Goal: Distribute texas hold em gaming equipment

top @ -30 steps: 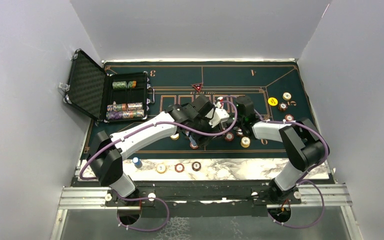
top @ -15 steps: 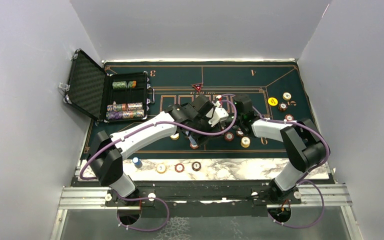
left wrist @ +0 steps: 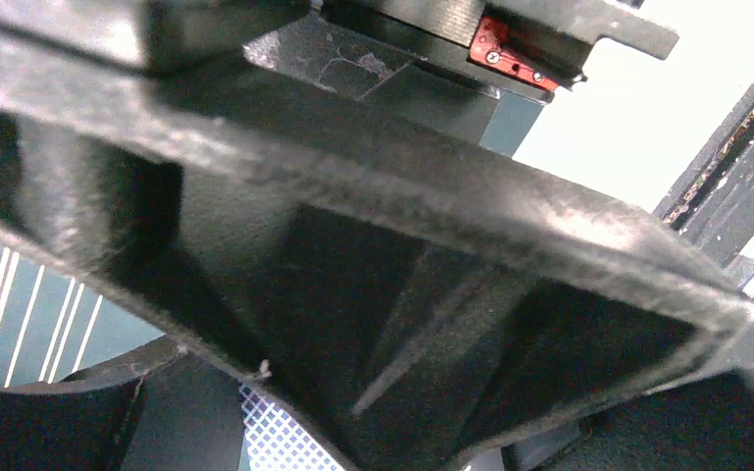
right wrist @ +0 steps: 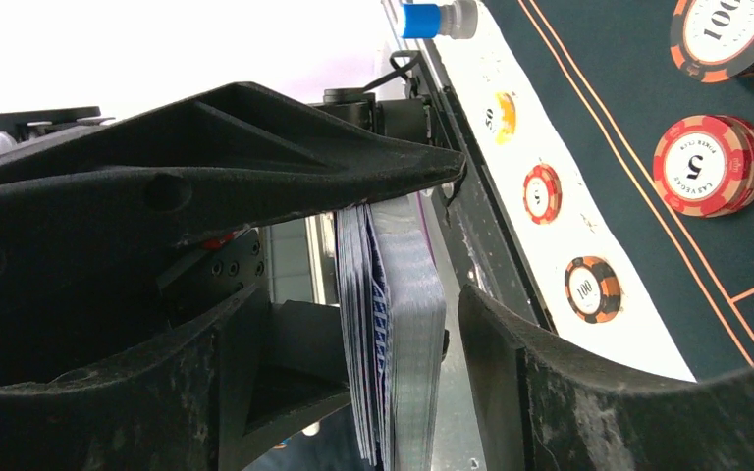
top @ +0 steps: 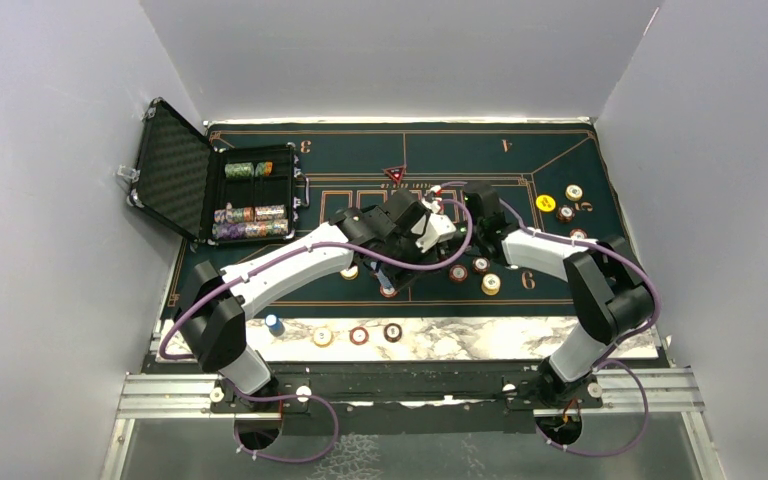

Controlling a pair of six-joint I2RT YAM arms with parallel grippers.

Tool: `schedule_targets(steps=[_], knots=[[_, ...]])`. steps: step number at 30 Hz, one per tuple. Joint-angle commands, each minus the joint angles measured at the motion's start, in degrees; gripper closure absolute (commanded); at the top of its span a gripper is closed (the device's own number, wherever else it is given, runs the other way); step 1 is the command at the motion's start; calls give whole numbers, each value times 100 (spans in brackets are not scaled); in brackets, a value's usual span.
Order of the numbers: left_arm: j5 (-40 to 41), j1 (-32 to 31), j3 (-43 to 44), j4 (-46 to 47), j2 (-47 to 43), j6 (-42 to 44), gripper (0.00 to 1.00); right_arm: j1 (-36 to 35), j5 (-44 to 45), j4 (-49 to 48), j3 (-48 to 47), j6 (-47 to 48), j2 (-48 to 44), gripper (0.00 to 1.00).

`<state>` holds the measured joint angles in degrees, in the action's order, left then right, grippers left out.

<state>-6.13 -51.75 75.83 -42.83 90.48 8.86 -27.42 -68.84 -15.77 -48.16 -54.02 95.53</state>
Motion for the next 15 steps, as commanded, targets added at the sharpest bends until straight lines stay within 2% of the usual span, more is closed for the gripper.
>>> schedule_targets(steps=[1,5,11,15], knots=[[116,13,142,55,-135,77,100,-32,240,1020,-351,789,71,26],[163,12,138,16,-158,86,100,-32,308,1402,-469,1084,184,27],[209,15,140,-6,-210,85,100,-14,462,1653,-589,1254,225,35],[226,15,114,-15,-229,78,100,50,510,1779,-625,1368,209,37]])
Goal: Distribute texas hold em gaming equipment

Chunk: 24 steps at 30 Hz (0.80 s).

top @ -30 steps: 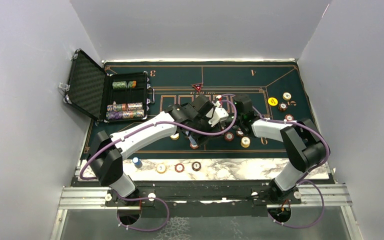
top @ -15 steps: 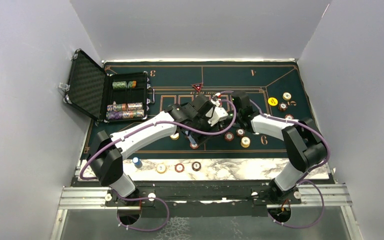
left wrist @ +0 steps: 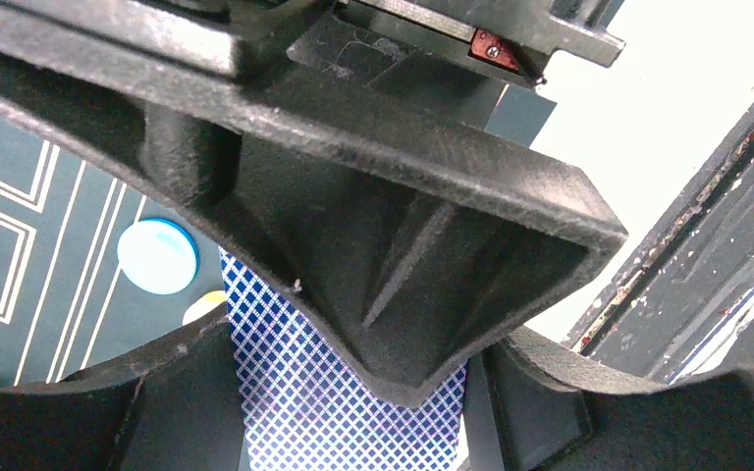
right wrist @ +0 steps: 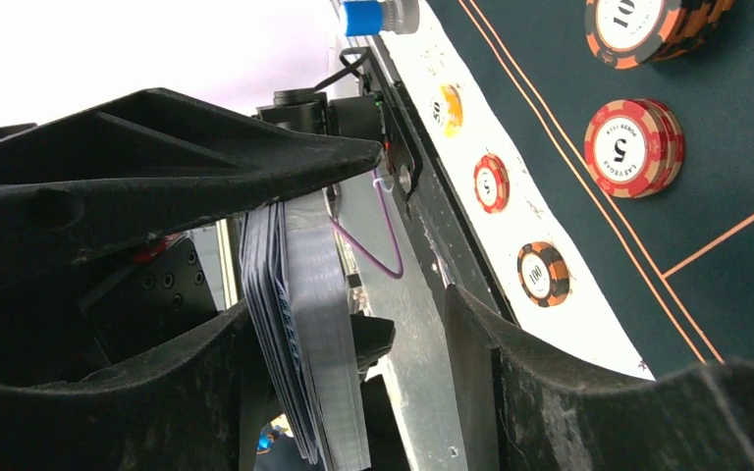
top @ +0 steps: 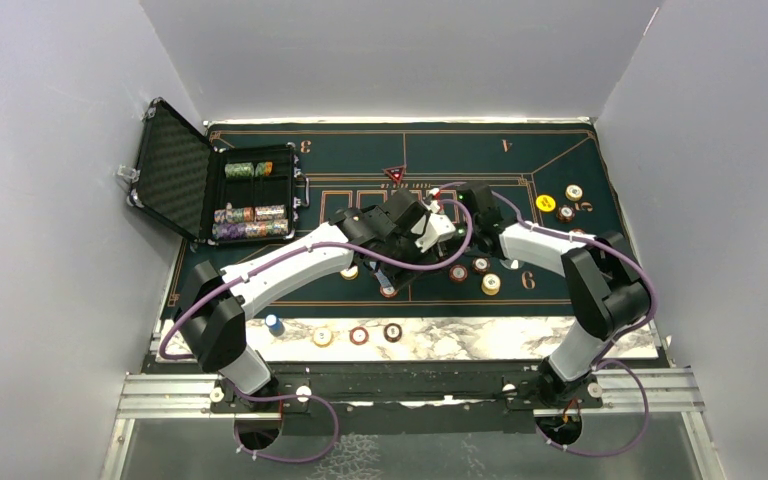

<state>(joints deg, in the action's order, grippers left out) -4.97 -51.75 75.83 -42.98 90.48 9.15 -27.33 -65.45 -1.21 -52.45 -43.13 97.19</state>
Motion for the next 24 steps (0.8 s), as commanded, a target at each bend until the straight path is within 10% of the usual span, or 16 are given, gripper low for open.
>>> schedule_targets(steps=[1,24], knots=[[105,15,108,-7,-226,45,100,51,179,402,-222,341,48,37],[172,15,63,-35,-279,69,100,523,196,1324,-510,1081,-46,39]])
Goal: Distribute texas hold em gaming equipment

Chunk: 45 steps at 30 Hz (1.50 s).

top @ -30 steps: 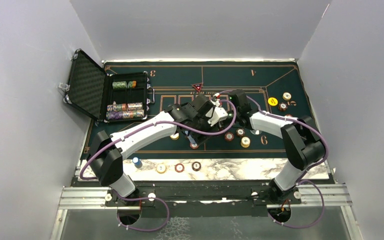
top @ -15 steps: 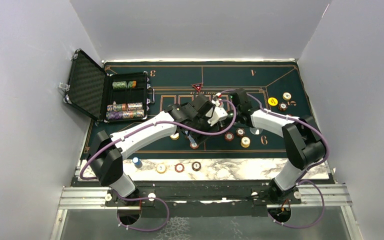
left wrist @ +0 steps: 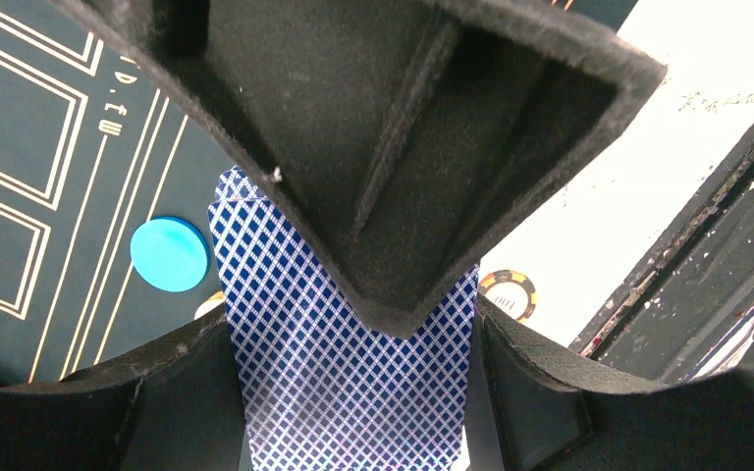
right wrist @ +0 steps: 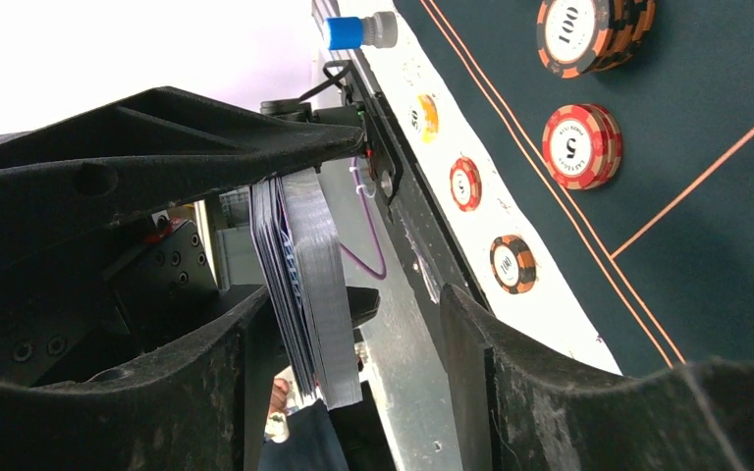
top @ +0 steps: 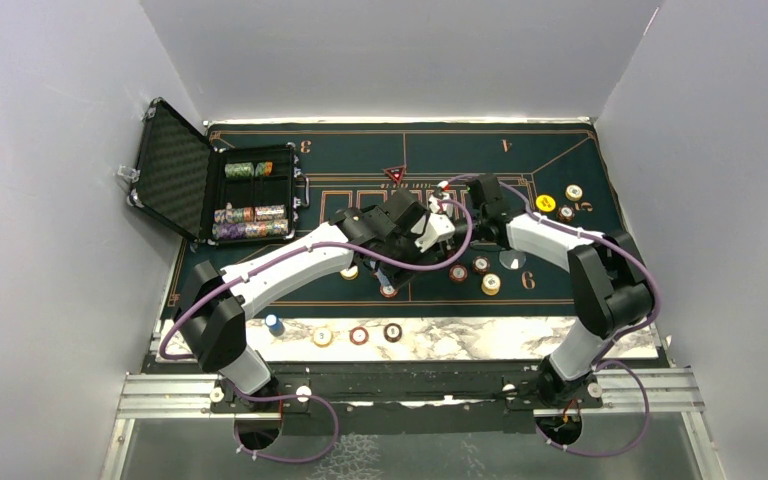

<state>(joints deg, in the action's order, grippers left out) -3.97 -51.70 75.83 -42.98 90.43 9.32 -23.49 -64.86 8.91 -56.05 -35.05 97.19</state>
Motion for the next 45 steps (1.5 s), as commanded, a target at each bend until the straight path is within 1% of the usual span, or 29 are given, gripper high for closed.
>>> schedule_targets(steps=[1,10,13,15,18,21,23,27,29,32,37,41,45], knots=[[72,8,63,-35,-282,48,100,161,146,373,-170,319,-50,39],[85,11,47,-37,-288,67,100,328,104,637,-299,530,-109,35],[93,11,59,-64,-280,76,100,394,75,889,-416,710,-168,35],[97,11,77,-89,-268,77,100,406,72,1007,-508,803,-249,32],[72,11,104,-88,-258,77,100,306,-228,517,-368,546,-223,29],[79,11,142,-98,-234,93,100,104,-177,455,-397,535,-44,27],[81,11,142,-103,-237,104,100,-34,-253,84,-314,254,50,27],[63,11,138,-98,-228,88,100,-217,-225,-105,-345,78,183,27],[63,11,138,-101,-234,87,100,-211,-190,-132,-289,76,212,30],[56,11,142,-101,-243,85,100,-155,-102,88,-225,251,242,33],[58,11,142,-96,-291,76,100,147,-52,358,-144,482,109,37],[58,11,142,-96,-315,67,100,244,-104,663,-266,761,95,38],[71,10,142,-99,-339,68,100,306,-81,691,-322,763,44,38]])
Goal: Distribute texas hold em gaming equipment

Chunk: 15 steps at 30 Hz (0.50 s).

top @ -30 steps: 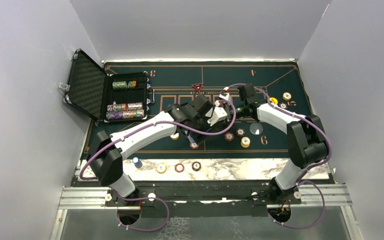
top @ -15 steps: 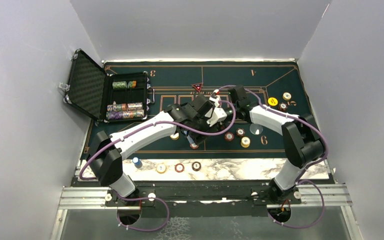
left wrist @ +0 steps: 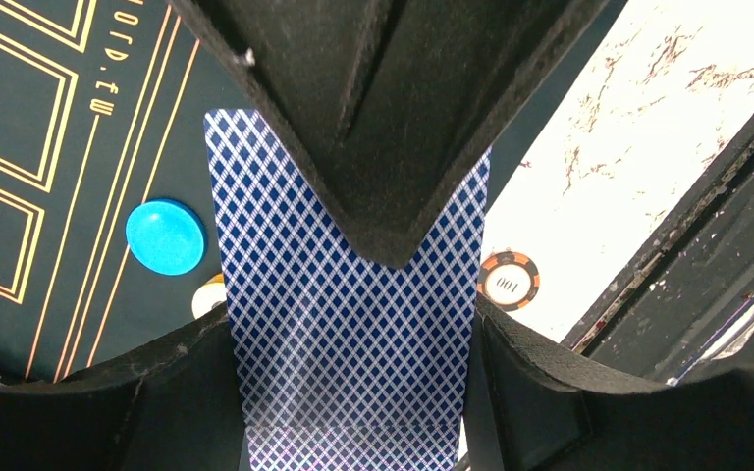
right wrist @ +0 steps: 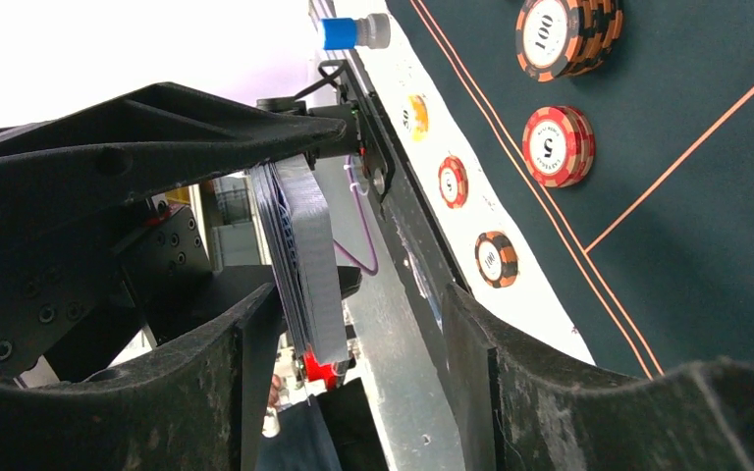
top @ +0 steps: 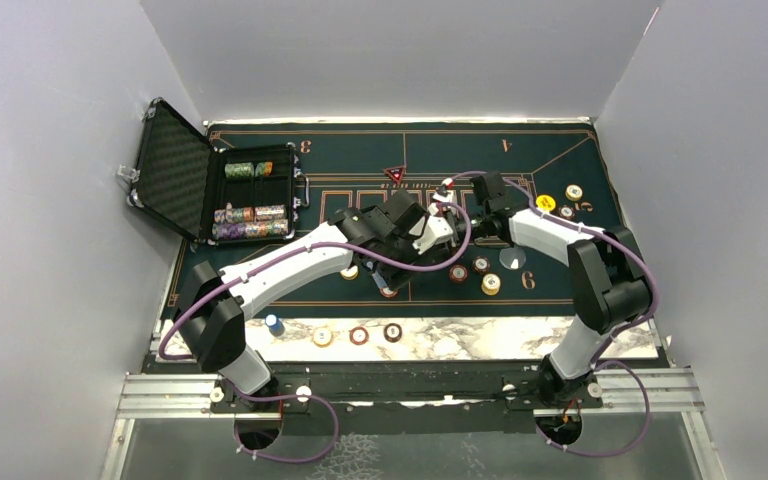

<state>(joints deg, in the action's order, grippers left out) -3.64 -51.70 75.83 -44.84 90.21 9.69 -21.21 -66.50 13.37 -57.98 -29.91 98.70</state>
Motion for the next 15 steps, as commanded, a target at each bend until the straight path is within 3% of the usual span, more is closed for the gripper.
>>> schedule_targets(steps=[1,4,11,13,15], knots=[[41,11,132,89,-320,32,100,89,89,253,-141,248,-112,39],[49,11,114,87,-330,23,100,170,34,224,-159,210,-143,39],[74,11,138,89,-269,54,100,482,-276,682,-321,333,-503,28],[65,11,142,89,-250,46,100,627,-500,589,-187,297,-550,32],[43,11,140,89,-252,49,100,604,-700,367,-76,127,-517,42]])
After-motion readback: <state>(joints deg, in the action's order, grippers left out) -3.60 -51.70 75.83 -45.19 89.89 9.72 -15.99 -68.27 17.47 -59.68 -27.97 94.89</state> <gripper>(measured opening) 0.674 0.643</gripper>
